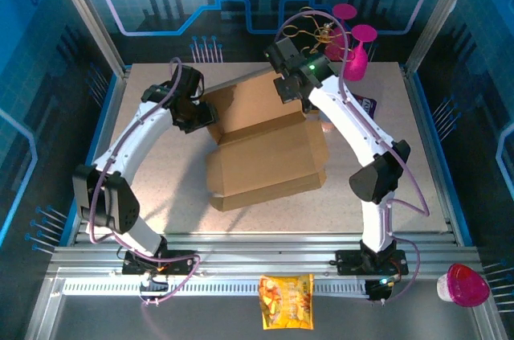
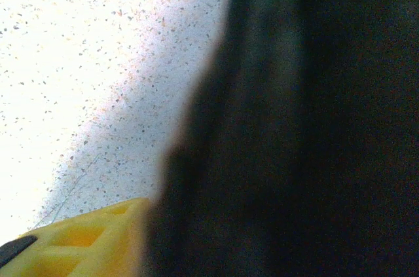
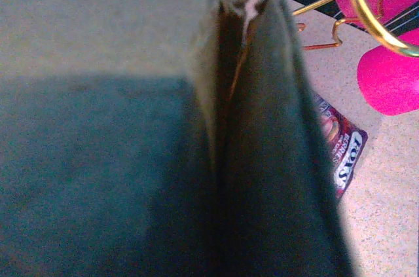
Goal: Fold the paper box
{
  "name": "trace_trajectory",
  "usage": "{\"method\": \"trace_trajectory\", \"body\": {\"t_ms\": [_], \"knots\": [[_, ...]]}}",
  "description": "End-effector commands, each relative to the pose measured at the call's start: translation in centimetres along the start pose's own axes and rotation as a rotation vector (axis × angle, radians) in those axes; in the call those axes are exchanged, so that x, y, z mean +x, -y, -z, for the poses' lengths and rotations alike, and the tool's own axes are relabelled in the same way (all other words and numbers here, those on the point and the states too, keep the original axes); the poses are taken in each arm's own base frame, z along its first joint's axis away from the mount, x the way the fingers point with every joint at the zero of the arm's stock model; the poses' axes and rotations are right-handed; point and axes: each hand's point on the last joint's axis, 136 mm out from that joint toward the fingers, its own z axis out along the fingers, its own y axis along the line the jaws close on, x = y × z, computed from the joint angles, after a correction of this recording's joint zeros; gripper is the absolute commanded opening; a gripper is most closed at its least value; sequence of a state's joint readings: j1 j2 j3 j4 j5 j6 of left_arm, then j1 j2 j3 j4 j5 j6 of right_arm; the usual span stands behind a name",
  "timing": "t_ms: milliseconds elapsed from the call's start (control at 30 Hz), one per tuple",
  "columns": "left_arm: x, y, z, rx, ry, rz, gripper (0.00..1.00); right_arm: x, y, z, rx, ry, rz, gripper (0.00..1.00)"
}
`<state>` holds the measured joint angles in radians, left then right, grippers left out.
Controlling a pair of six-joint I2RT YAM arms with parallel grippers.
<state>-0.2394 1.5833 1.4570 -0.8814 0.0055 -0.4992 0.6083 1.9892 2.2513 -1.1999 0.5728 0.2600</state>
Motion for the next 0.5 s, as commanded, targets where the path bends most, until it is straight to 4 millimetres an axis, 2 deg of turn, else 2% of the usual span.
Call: {"method": "trace_trajectory", "body": {"t_ms": [0,200,300,467], "knots": [[-0.6,1.0,1.3,0.085,0.071,-0.009,0.54,0.4,-0.1,-0.9,-0.016,-0.03,-0.039,0.0],[-0.3,0.6,-0.2,0.086,0.078,-0.007,0.55,0.7,-0.2,-1.4,-0.038,-0.063,-0.06,0.0],[-0.8,0.7,-0.6,0.09,0.114,-0.01,0.55,0.8,-0.3,-1.5,-0.047,-0.073,-0.061,0.0],[-2.1,0.7,-1.2,0.086,0.187,-0.026,0.4,1.1,-0.5,-1.6,-0.07,-0.095,-0.072,0.0]]}}
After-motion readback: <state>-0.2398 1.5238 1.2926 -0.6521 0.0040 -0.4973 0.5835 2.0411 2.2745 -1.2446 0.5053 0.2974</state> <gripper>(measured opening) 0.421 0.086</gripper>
